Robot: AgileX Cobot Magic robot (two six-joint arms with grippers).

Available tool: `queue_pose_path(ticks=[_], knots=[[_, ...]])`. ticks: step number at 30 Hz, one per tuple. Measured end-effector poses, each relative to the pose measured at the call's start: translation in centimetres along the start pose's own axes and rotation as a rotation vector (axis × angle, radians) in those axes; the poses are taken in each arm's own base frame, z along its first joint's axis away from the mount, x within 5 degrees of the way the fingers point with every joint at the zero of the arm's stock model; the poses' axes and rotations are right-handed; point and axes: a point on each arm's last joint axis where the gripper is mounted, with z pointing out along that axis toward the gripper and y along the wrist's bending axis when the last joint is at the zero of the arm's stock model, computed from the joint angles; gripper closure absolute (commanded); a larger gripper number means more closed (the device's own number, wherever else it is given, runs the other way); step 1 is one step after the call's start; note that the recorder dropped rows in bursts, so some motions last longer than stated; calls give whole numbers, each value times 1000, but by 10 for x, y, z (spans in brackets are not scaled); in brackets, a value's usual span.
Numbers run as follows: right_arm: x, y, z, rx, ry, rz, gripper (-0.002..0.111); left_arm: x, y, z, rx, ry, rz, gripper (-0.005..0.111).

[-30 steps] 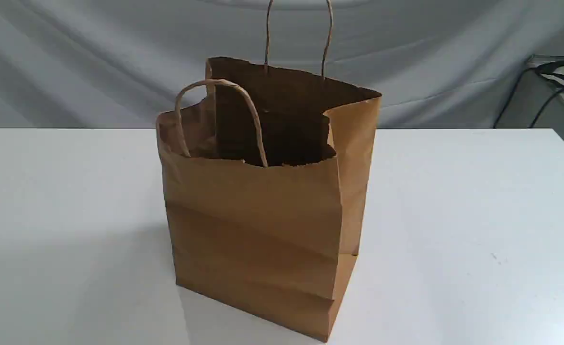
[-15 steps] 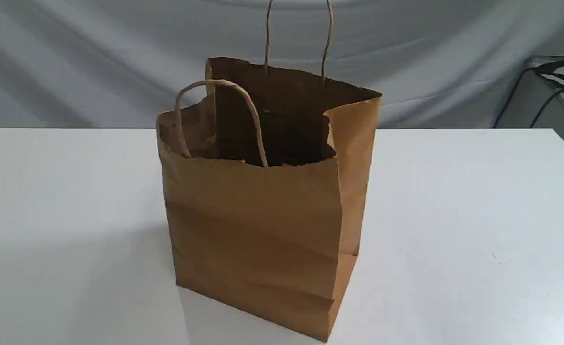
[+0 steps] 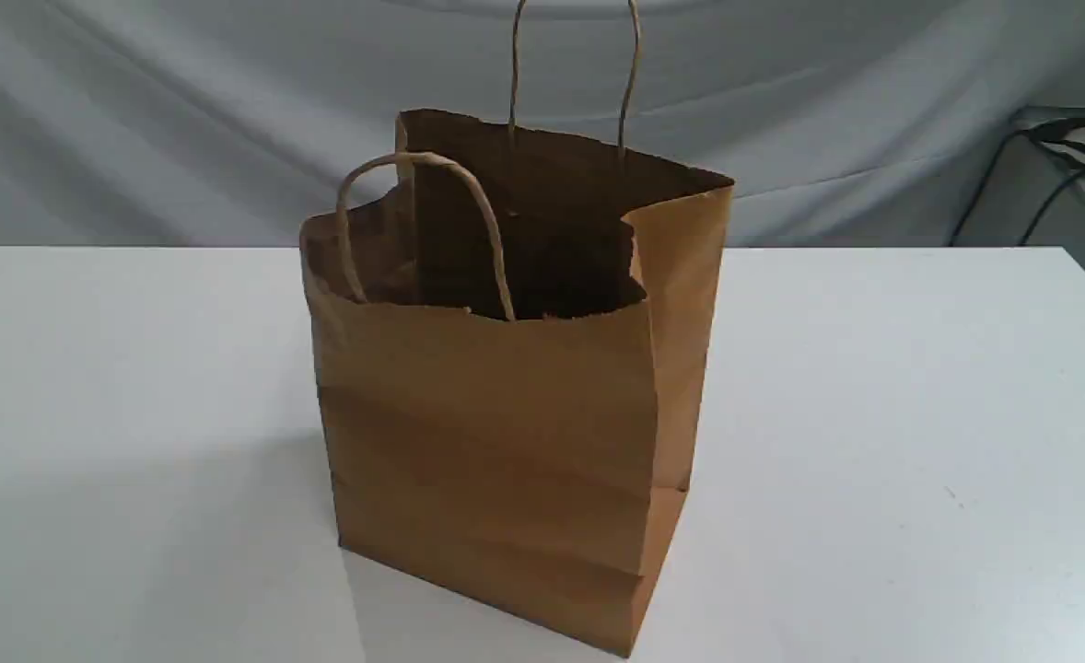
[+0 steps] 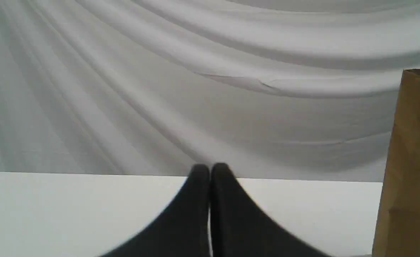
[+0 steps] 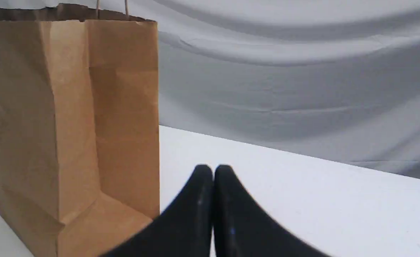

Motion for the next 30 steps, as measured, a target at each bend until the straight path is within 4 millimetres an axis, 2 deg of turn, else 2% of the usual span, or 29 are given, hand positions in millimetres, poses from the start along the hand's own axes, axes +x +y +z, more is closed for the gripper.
queue_pose_path(ticks=[15,19,25,30], knots=[[0,0,0,2,3,-2,108,0,0,0,0,0,1,107],[-2,-5,0,59,-27,72,108,0,0,0,0,0,1,107],[-2,-9,0,100,-29,43,108,0,0,0,0,0,1,107],[0,-17,-2,235,-6,60,108,0,0,0,0,0,1,107]])
